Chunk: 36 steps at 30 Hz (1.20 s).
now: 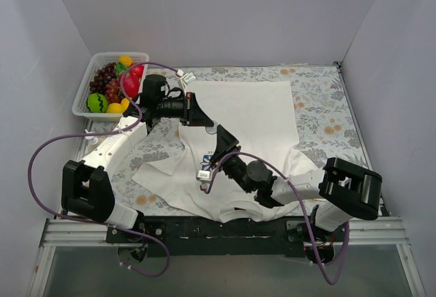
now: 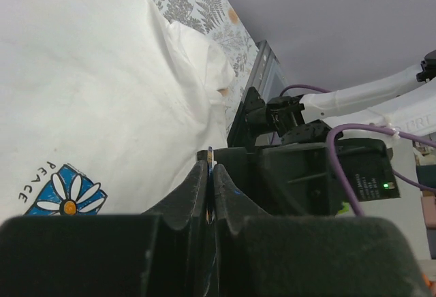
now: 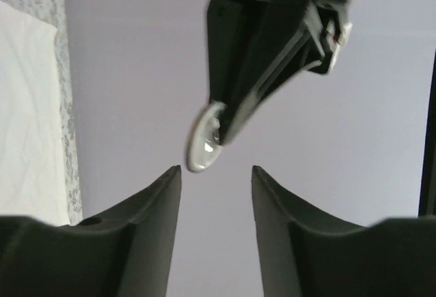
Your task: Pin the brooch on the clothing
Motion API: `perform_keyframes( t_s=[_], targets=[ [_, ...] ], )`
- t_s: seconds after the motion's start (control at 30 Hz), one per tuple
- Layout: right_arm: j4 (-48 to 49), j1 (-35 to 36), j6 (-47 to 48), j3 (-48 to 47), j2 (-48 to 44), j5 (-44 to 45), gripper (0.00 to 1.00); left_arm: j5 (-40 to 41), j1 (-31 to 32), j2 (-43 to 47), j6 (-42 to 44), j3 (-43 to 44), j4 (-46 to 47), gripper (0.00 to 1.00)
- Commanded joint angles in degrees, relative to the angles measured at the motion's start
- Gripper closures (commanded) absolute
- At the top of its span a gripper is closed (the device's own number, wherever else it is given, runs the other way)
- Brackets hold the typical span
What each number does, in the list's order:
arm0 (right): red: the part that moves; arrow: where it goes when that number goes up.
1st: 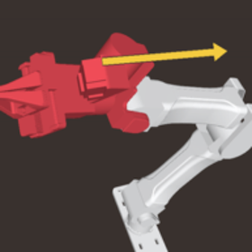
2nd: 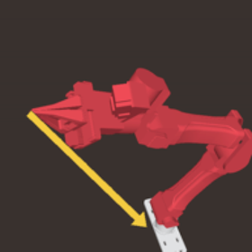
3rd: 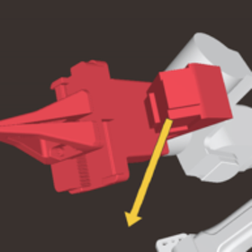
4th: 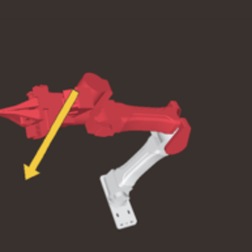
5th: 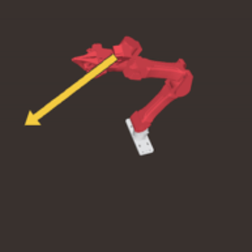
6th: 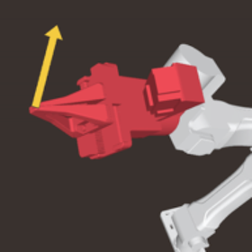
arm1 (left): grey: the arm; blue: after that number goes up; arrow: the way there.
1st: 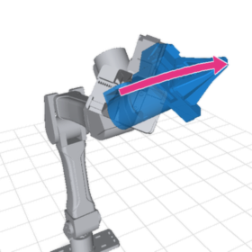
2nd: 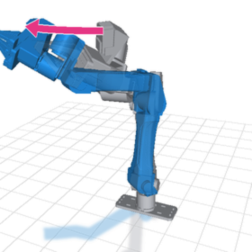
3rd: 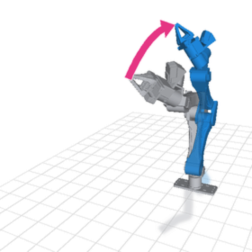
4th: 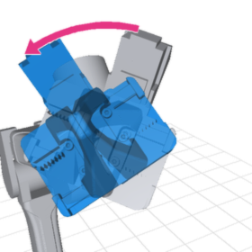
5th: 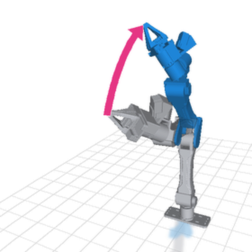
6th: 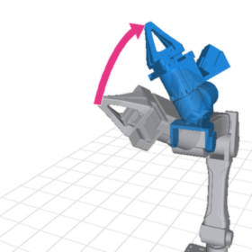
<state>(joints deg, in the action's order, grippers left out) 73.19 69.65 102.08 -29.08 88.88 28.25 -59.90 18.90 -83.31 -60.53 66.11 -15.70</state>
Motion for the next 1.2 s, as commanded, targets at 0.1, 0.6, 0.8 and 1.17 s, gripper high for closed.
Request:
perform_keyframes(
  t_s=[0.1,0.6,0.8,1.17],
  targets=[
    [1.14,-0.30,-29.09,-4.66,-17.58,6.03,0.20,5.32,0.18,5.52,-2.40,-1.59,4.98,1.00],
    [-58.06,-9.52,-81.50,-30.75,-26.75,-12.76,0.02,13.76,0.26,14.14,-16.37,-10.73,25.36,1.00],
    [-62.64,-16.47,-93.46,-34.11,-25.77,-26.20,0.02,16.12,0.18,18.08,-18.74,-13.45,29.93,1.00],
    [-67.73,-26.49,-93.92,-36.75,-26.13,-47.20,0.04,4.19,0.26,14.23,-7.71,-6.44,19.24,1.00]
  ],
)
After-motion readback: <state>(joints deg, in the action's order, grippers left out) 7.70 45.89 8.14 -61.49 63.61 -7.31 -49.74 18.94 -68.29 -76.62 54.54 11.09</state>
